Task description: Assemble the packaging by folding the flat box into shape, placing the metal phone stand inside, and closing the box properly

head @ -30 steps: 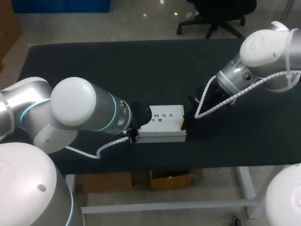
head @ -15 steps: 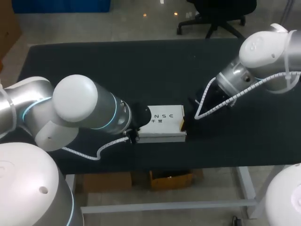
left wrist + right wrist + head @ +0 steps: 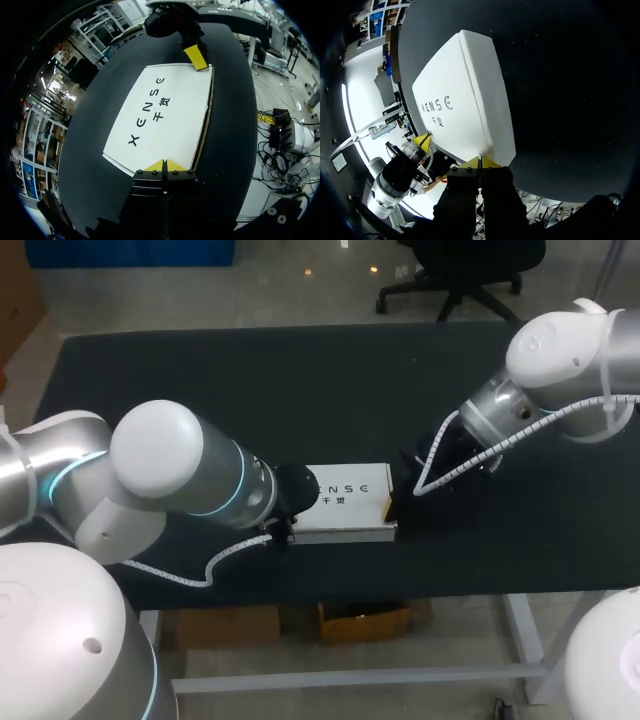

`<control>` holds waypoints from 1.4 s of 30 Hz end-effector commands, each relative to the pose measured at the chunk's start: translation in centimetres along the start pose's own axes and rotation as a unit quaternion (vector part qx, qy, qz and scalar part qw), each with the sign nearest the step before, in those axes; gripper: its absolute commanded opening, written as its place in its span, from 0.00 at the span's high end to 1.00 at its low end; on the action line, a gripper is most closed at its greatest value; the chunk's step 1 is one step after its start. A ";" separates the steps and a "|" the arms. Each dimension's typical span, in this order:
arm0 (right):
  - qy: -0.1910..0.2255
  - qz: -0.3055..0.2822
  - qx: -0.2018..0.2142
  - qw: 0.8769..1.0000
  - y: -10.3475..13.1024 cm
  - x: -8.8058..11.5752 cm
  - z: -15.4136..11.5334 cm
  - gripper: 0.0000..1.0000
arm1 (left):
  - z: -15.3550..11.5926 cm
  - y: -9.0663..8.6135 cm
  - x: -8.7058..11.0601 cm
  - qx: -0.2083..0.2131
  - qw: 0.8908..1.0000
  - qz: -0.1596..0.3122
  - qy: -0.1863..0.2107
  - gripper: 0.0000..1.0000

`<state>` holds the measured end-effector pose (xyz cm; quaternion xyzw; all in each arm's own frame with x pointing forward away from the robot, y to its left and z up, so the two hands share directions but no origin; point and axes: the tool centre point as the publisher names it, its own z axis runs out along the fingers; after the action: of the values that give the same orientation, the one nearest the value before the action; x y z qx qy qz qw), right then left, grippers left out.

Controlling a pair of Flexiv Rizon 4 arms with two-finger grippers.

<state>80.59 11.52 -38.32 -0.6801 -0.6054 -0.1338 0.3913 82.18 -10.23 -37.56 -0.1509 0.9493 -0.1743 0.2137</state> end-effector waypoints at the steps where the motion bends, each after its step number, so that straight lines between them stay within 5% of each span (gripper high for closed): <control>1: 0.000 -0.001 0.001 1.000 0.5 -0.3 0.1 1.00 | 0.8 0.0 0.1 -0.001 1.000 0.000 0.002 1.00; 10: -0.005 -0.027 -0.028 0.999 -0.9 1.2 -1.2 1.00 | -1.4 -0.6 -0.1 0.019 1.000 0.008 -0.022 1.00; 30: 0.005 -0.011 -0.014 1.000 0.4 -0.5 0.3 1.00 | 0.4 -0.5 0.1 0.001 1.000 0.000 0.001 1.00; 41: 0.050 -0.077 -0.090 0.992 -1.1 1.3 -3.6 1.00 | -4.0 -1.5 -0.2 0.001 0.999 -0.020 -0.039 1.00; 42: 0.058 -0.082 -0.095 0.990 -1.0 1.3 -4.0 1.00 | -4.3 -1.6 -0.3 -0.001 0.999 -0.023 -0.040 0.93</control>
<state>82.33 10.87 -35.72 -0.6500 -0.6268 -0.2367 0.3586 81.96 -10.64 -34.81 -0.1724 0.9389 -0.1836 0.2346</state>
